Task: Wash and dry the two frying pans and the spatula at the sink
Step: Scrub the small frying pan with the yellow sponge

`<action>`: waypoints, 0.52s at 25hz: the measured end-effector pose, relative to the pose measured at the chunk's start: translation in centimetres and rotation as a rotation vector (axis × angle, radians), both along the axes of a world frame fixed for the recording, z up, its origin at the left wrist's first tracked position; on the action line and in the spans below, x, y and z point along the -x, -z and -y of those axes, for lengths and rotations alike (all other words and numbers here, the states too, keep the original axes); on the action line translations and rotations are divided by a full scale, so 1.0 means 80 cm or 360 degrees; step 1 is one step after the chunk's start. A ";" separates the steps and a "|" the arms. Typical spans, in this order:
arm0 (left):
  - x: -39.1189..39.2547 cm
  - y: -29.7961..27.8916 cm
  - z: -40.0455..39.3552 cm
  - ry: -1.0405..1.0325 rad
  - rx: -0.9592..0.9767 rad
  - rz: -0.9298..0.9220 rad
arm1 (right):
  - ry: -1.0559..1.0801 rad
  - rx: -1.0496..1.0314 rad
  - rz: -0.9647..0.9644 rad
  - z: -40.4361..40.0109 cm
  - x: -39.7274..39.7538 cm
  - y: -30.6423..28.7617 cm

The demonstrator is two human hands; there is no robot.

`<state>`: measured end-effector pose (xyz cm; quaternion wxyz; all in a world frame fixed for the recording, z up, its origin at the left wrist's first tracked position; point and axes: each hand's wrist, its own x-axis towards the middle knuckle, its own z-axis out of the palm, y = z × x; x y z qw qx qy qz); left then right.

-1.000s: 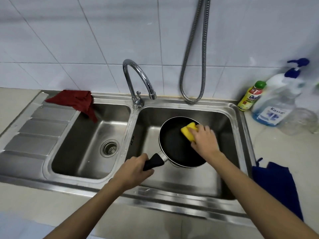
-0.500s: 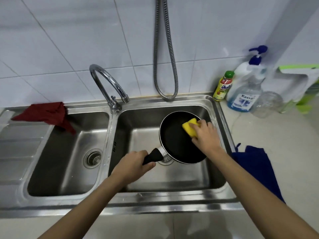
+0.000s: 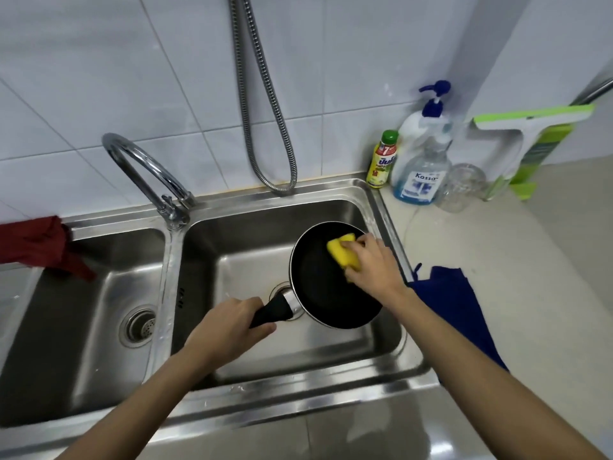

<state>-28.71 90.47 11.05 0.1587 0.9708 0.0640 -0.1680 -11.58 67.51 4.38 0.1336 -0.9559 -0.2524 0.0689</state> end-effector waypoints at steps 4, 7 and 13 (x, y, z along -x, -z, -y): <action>-0.004 0.005 -0.004 -0.0338 0.0274 0.0050 | 0.0140 -0.0480 0.0035 0.050 -0.028 -0.001; -0.001 0.010 -0.021 -0.0646 0.0482 0.0030 | 0.0584 -0.0483 0.0057 0.078 -0.042 0.010; 0.030 0.019 -0.048 -0.0964 0.0649 0.0138 | 0.0887 -0.0138 -0.0074 0.101 -0.071 0.030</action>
